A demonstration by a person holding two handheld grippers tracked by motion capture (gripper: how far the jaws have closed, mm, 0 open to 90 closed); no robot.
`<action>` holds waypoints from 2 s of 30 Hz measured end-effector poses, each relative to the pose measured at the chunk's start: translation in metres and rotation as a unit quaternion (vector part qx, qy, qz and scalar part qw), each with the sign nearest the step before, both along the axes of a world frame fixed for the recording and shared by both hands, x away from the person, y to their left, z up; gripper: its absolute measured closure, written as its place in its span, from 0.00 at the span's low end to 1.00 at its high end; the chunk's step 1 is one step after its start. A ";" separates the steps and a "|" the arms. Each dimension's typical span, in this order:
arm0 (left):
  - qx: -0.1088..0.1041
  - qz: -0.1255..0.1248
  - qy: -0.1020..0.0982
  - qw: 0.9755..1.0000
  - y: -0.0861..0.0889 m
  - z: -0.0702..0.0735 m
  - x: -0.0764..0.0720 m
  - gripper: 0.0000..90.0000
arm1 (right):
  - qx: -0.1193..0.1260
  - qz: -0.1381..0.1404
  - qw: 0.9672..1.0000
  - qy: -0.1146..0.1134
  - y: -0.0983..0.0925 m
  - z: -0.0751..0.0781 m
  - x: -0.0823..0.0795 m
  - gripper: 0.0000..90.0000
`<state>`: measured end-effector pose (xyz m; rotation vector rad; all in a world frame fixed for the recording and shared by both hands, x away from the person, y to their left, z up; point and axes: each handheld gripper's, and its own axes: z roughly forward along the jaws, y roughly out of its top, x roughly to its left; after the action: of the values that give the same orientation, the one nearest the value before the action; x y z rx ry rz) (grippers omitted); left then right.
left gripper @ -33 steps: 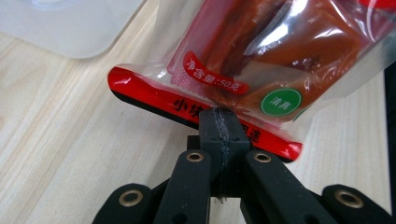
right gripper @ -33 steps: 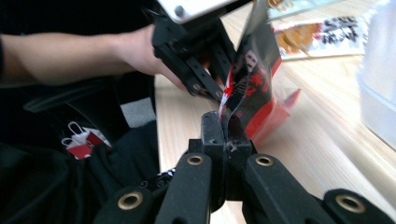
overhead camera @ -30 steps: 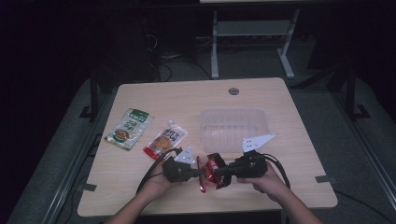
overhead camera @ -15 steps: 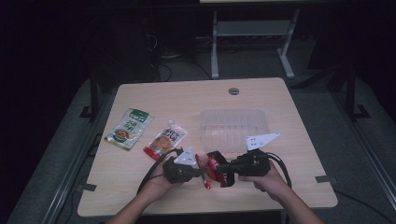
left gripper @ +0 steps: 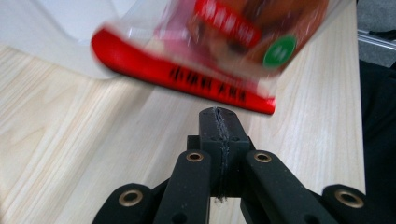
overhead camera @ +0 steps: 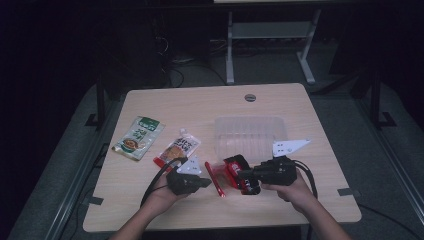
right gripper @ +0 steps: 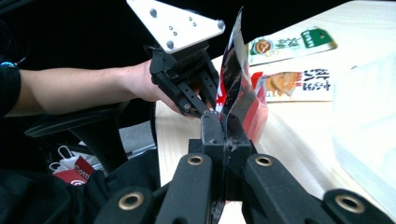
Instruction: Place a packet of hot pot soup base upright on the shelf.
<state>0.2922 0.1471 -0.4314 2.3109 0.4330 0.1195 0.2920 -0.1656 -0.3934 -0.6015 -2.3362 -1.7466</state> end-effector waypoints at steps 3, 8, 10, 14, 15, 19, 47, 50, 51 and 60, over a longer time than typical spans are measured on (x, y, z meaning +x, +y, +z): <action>0.001 0.006 0.006 1.000 0.005 0.000 0.002 1.00 | 0.001 -0.008 1.000 -0.007 -0.005 0.004 0.001 1.00; 0.004 0.013 0.015 1.000 0.011 -0.001 0.004 0.98 | -0.005 -0.024 1.000 -0.014 -0.013 0.013 0.002 1.00; 0.007 0.013 0.015 1.000 0.013 -0.001 0.005 0.98 | -0.004 -0.031 0.999 -0.019 -0.017 0.017 0.003 1.00; 0.003 0.017 0.027 0.999 0.016 -0.002 0.005 0.95 | -0.006 -0.041 0.999 -0.022 -0.024 0.023 0.004 1.00; 0.001 0.019 0.034 0.999 0.018 -0.002 0.006 0.94 | -0.012 -0.048 0.998 -0.025 -0.028 0.026 0.005 1.00; 0.000 0.016 0.055 0.998 0.021 -0.004 0.007 0.82 | -0.015 -0.055 0.998 -0.028 -0.033 0.031 0.008 1.00; -0.009 0.064 0.058 0.996 0.063 -0.002 0.006 0.40 | -0.044 -0.149 0.986 -0.061 -0.074 0.070 0.049 1.00; -0.014 0.068 0.053 0.996 0.064 -0.001 0.007 0.40 | -0.048 -0.163 0.984 -0.059 -0.082 0.068 0.050 1.00; -0.014 0.068 0.053 0.996 0.064 -0.001 0.007 0.40 | -0.048 -0.163 0.984 -0.059 -0.082 0.068 0.050 1.00; -0.014 0.069 0.057 0.996 0.064 -0.004 0.006 0.40 | -0.058 -0.196 0.977 -0.055 -0.100 0.061 0.052 1.00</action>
<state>0.2986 0.2113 -0.4351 2.2676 0.6481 0.0483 0.3436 -0.2656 -0.3325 -1.0740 -2.5441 -1.8437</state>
